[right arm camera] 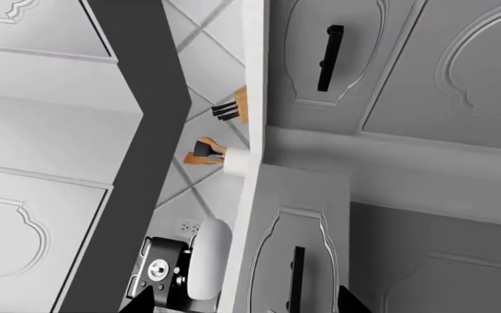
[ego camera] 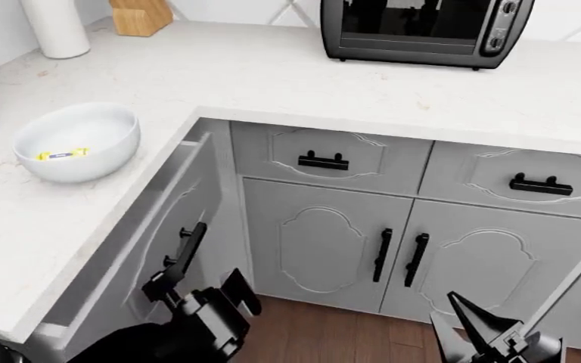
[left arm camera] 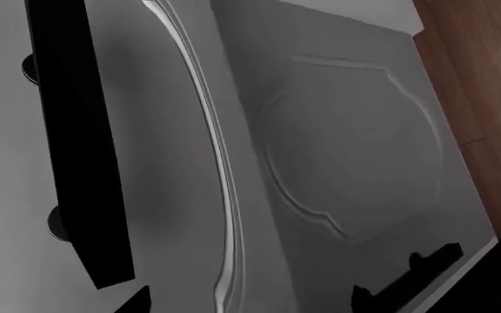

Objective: Place the bar in the bowl and close the drawer.

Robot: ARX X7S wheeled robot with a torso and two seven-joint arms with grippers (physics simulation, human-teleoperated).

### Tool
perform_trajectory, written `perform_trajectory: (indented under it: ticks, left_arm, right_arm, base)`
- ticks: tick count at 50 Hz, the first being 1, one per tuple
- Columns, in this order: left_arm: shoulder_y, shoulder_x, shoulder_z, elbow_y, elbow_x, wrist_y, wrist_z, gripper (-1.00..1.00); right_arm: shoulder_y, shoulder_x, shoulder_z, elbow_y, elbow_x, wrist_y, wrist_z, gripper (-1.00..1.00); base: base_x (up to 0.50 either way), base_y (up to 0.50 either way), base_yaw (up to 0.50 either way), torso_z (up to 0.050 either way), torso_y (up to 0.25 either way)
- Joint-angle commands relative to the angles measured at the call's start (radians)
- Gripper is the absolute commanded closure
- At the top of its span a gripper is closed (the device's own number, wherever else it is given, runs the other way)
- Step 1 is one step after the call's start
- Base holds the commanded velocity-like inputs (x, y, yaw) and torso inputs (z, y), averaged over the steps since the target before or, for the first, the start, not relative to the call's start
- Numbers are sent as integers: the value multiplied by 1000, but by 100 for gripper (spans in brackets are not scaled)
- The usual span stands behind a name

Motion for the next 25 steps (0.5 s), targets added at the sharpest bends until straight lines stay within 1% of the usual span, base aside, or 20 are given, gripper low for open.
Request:
perform_trajectory:
  ticks: [1, 13, 25]
  left_arm:
    - [3, 0, -10, -111, 46, 4, 10, -100]
    - [12, 0, -52, -193, 122, 27, 29, -100]
    - [8, 0, -94, -231, 171, 37, 37, -100]
  right_arm:
    - [-6, 2, 6, -8, -4, -5, 1, -100]
    - [-9, 1, 11, -10, -8, -7, 4, -100]
    - [-12, 1, 15, -13, -12, -8, 8, -100]
  base:
    - [0, 0, 0, 0, 0]
    - [0, 0, 0, 0, 0]
    - [0, 0, 0, 0, 0]
